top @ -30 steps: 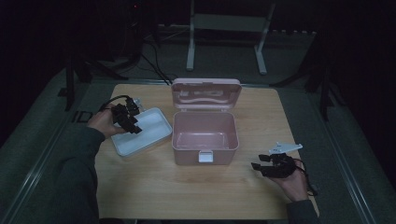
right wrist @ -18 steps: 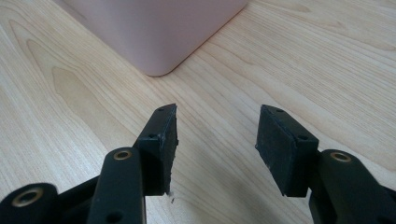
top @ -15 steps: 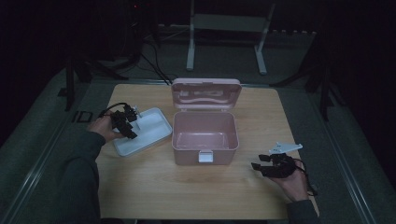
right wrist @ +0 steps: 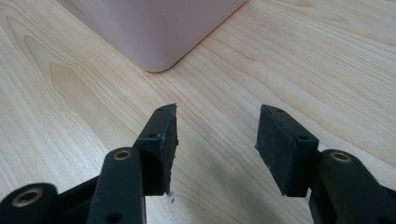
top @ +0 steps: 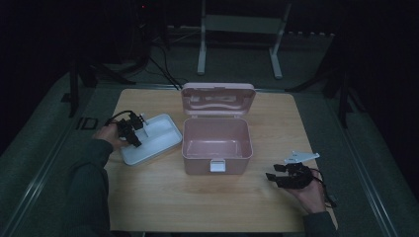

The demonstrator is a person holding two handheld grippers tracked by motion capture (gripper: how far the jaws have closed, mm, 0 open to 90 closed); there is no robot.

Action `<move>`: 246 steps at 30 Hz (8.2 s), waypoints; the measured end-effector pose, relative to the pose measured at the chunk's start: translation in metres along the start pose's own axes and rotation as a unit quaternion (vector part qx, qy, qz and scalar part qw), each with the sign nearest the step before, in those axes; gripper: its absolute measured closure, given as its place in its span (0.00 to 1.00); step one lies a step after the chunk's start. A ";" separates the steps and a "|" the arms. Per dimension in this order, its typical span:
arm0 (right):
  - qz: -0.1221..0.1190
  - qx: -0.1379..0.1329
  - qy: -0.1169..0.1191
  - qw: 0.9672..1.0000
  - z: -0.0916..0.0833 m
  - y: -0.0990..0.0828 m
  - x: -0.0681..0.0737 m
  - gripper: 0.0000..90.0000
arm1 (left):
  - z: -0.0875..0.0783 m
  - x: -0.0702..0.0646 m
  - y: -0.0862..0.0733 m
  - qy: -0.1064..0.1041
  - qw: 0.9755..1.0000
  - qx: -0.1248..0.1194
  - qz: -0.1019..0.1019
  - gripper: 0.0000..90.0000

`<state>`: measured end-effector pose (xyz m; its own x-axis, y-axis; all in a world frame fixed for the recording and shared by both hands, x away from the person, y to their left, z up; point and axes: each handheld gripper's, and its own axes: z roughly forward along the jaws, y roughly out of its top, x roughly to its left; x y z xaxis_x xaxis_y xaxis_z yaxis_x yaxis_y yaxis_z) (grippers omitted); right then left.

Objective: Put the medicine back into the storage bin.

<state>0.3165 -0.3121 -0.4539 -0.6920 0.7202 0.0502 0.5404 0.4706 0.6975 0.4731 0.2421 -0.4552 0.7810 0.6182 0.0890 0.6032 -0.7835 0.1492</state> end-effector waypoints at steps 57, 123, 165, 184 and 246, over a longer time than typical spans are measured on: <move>0.004 0.000 -0.002 1.000 0.002 -0.003 0.000 0.53 | -0.011 -0.019 -0.027 -0.078 0.997 -0.006 0.011 0.99; 0.007 0.000 -0.003 1.000 0.003 -0.003 0.000 0.53 | -0.125 -0.087 0.013 -0.075 0.979 -0.057 0.180 0.99; 0.010 0.000 -0.003 1.000 0.003 -0.006 -0.003 0.54 | -0.121 -0.123 0.121 -0.100 0.955 -0.104 0.258 0.99; 0.010 0.001 0.000 1.000 0.005 -0.006 -0.002 0.54 | -0.114 -0.123 0.145 -0.106 0.952 -0.103 0.266 0.99; 0.014 0.002 -0.001 1.000 0.004 -0.008 -0.003 0.53 | -0.147 -0.099 0.088 -0.061 0.945 -0.244 0.207 0.63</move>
<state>0.3162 -0.3164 -0.4626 -0.6757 0.7341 0.0676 0.5608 0.4523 0.6936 0.4252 0.1210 -0.3056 0.9647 0.2297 0.1290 0.1187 -0.8161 0.5657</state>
